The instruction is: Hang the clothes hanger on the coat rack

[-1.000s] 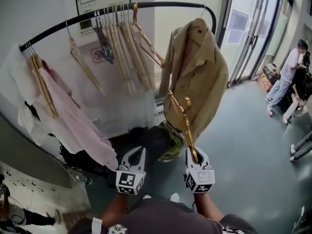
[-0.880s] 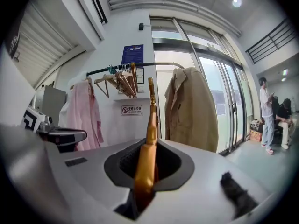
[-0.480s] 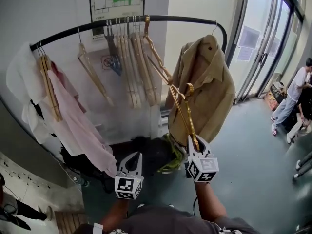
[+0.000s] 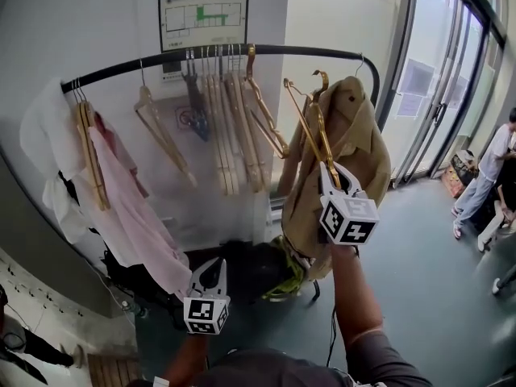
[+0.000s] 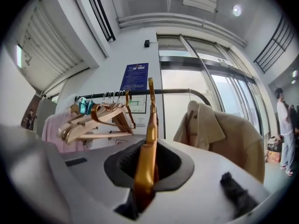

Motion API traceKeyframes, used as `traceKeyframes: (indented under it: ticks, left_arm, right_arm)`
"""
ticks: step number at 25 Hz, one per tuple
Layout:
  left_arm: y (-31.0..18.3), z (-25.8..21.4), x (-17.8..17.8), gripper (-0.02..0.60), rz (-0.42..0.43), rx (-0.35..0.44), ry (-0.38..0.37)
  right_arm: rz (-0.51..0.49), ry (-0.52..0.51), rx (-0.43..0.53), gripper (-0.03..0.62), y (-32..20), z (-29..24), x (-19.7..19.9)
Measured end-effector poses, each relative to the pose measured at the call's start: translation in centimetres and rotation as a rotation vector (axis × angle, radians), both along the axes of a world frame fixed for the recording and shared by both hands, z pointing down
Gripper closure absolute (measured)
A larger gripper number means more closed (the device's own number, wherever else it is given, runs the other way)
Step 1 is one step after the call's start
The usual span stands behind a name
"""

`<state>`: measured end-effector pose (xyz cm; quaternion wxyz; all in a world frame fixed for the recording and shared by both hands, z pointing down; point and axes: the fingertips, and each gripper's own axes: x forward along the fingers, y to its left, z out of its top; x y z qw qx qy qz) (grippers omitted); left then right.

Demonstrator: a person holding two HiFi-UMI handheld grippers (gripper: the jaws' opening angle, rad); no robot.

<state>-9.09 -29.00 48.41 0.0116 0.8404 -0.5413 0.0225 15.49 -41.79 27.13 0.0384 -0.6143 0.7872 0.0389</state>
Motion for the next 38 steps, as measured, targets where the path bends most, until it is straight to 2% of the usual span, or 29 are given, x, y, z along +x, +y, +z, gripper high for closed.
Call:
traceKeyframes:
  ticks: [4, 9, 13, 20, 27, 38]
  left_arm:
    - [0.2, 0.6, -0.1, 0.574, 0.005, -0.031, 0.016]
    - [1.7, 2.3, 1.0, 0.573, 0.023, -0.083, 0.037]
    - [2.6, 3.0, 0.9, 0.574, 0.027, -0.103, 0.038]
    - [3.0, 2.5, -0.5, 0.574, 0.006, -0.091, 0.026]
    - [2.9, 2.4, -0.9, 0.574, 0.007, -0.087, 0.018]
    - [4.1, 2.7, 0.5, 0.574, 0.069, -0.093, 0.01]
  right_arm:
    - [-0.003, -0.009, 0.05, 0.553, -2.2, -4.8, -0.4]
    - [-0.024, -0.005, 0.023, 0.553, -5.2, -7.4, -1.5]
    - [-0.038, -0.024, -0.028, 0.551, -7.1, -6.8, -2.7]
    - [-0.031, -0.023, -0.081, 0.553, -8.5, -4.9, -3.3]
    - [-0.004, -0.003, -0.093, 0.552, -9.1, -3.7, -3.3]
    - [-0.001, 0.014, -0.077, 0.551, -8.7, -3.1, -3.6]
